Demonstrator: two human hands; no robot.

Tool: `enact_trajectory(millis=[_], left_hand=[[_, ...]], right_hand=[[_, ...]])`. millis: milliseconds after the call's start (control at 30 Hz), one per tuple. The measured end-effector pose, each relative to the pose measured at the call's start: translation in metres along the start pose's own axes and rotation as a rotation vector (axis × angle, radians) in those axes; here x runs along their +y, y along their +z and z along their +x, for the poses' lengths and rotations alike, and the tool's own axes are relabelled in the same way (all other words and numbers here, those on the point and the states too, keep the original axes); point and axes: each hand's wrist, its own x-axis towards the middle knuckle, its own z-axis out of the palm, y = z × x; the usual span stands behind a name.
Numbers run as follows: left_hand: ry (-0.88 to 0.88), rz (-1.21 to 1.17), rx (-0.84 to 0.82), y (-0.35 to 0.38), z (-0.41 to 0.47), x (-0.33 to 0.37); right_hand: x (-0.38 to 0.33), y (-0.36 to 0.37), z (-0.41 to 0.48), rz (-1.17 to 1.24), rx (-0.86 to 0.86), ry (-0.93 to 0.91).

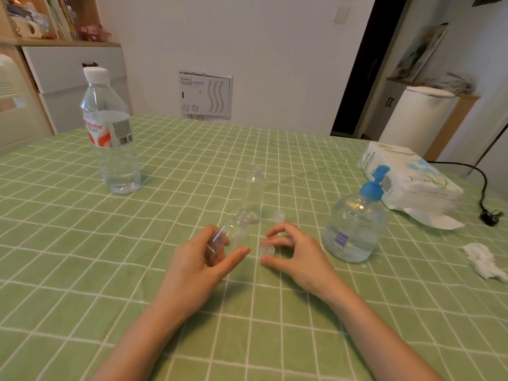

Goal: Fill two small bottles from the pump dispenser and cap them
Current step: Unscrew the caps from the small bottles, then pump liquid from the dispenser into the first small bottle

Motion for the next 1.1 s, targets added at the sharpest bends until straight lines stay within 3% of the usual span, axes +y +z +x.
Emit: enact_trajectory(millis=[333, 533, 700, 833, 1100], left_hand=[[-0.049, -0.053, -0.053, 0.0, -0.001, 0.002], [-0.096, -0.241, -0.183, 0.014, -0.003, 0.012], [-0.107, -0.468, -0.321, 0.052, 0.011, 0.047], [-0.098, -0.495, -0.42, 0.086, 0.027, 0.075], [-0.049, -0.464, -0.378, 0.118, 0.046, 0.094]], right_hand=[[-0.006, -0.009, -0.009, -0.03, 0.035, -0.021], [-0.012, -0.047, -0.034, 0.138, 0.18, -0.07], [-0.005, -0.094, -0.053, 0.111, 0.339, -0.041], [0.005, -0.131, -0.054, 0.1, 0.48, 0.025], [-0.013, -0.186, 0.002, 0.135, 0.526, 0.11]])
